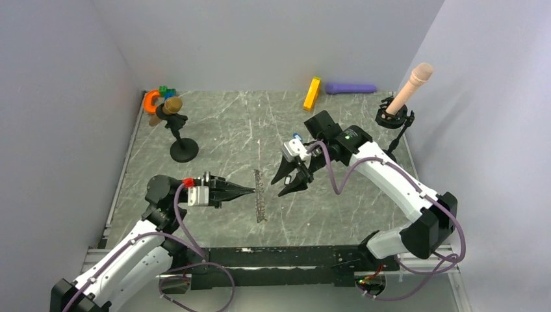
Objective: Put the keys on the keyring
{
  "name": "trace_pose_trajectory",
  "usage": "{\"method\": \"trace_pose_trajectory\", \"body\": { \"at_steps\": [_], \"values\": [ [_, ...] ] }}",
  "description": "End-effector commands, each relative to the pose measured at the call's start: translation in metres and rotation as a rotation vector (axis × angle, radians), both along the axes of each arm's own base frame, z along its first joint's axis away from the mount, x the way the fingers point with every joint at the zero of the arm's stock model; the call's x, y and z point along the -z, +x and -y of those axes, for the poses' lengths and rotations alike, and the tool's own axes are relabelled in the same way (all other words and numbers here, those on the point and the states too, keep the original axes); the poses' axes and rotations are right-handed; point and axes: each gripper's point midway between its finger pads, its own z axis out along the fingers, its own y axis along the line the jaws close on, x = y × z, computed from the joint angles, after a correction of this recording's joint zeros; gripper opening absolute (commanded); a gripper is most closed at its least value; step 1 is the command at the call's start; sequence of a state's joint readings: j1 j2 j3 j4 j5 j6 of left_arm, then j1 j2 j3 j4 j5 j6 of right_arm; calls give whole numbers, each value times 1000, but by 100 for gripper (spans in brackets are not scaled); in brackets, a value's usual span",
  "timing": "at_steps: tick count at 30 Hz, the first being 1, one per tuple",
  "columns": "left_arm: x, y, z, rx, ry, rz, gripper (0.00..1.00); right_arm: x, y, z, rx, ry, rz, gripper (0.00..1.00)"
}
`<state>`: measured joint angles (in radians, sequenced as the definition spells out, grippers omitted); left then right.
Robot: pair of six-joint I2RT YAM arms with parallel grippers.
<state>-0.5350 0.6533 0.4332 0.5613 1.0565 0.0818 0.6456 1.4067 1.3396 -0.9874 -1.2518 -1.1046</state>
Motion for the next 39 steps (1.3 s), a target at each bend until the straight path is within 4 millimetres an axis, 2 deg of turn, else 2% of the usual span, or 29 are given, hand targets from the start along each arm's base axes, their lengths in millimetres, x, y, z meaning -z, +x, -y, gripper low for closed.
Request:
{"method": "trace_pose_trajectory", "body": {
  "at_steps": [1,6,13,16,39],
  "values": [
    [-43,-26,-7,109,-143,69,0,-35,-12,4,-37,100,73,45],
    [-67,-42,-14,179,-236,74,0,-42,-14,8,-25,103,95,45],
    [-93,-50,-19,235,-288,69,0,-51,-16,13,-14,122,112,46],
    [-99,-51,-20,239,-288,71,0,-51,-15,14,-5,121,108,46],
    [-86,-45,-22,171,-242,70,0,-32,10,15,68,98,81,49]
  ]
}}
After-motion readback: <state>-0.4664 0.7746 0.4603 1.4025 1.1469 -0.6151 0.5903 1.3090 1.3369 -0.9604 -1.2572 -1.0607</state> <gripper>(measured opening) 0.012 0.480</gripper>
